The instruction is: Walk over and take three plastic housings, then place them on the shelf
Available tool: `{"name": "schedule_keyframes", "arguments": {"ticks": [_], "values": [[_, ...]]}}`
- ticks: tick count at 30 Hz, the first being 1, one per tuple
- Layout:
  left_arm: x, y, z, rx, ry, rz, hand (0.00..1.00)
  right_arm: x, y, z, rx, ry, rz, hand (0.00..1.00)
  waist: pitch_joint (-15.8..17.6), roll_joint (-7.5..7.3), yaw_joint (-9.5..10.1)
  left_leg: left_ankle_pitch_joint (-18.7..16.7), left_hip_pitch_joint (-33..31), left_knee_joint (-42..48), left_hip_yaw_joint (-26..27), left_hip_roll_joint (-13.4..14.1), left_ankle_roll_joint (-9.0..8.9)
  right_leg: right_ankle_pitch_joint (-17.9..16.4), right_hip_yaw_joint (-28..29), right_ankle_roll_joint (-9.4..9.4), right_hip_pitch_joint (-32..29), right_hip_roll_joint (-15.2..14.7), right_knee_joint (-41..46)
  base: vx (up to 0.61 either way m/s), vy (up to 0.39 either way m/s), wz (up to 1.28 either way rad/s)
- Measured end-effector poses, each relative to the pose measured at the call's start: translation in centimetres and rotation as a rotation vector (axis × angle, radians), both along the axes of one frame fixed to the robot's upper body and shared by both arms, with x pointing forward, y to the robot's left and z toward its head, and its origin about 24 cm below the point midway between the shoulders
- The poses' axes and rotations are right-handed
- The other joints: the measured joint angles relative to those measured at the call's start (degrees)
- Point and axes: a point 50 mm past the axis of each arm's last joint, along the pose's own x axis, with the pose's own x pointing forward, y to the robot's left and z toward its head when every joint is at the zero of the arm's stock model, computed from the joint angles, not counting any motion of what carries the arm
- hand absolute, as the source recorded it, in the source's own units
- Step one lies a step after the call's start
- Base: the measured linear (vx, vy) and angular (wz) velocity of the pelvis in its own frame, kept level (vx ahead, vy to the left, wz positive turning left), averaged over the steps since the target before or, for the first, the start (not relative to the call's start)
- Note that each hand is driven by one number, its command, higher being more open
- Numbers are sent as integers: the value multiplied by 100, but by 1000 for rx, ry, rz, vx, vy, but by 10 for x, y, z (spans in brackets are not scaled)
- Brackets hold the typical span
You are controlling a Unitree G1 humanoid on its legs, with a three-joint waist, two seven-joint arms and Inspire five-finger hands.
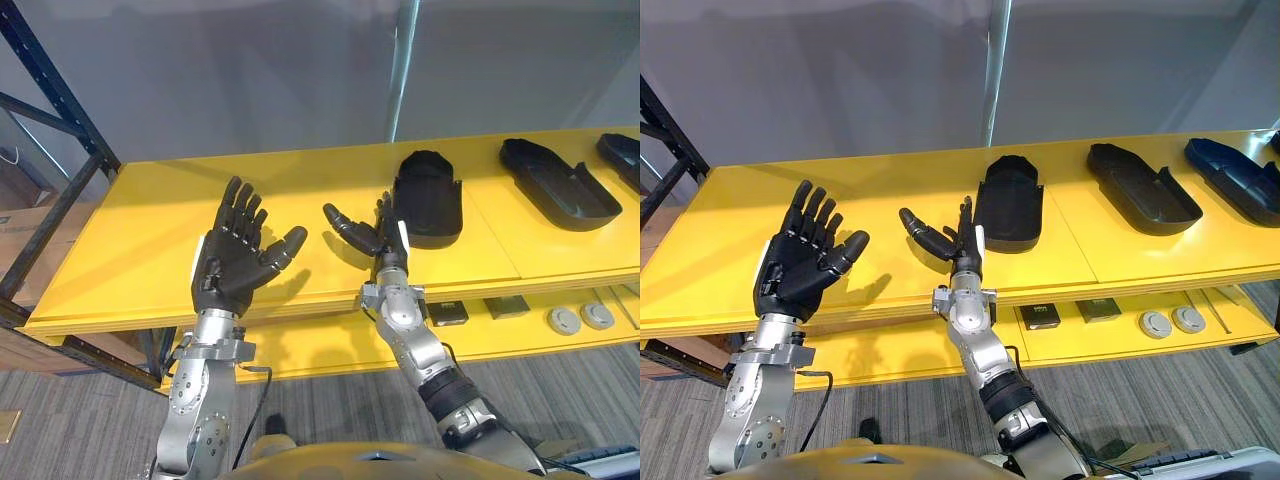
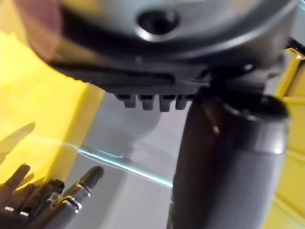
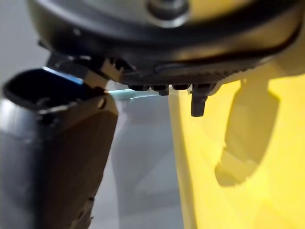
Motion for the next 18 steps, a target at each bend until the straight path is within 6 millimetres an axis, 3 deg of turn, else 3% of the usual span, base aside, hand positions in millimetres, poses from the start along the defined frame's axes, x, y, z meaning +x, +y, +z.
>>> {"name": "schedule_keyframes", "arguments": {"ticks": [18], "values": [[0, -7, -1, -88, 6, -32, 100, 0, -6, 3, -45, -28, -78, 100, 91, 51, -13, -21, 50, 1, 157, -14, 5, 0, 159, 4, -86, -37, 65, 4, -2, -3]]}}
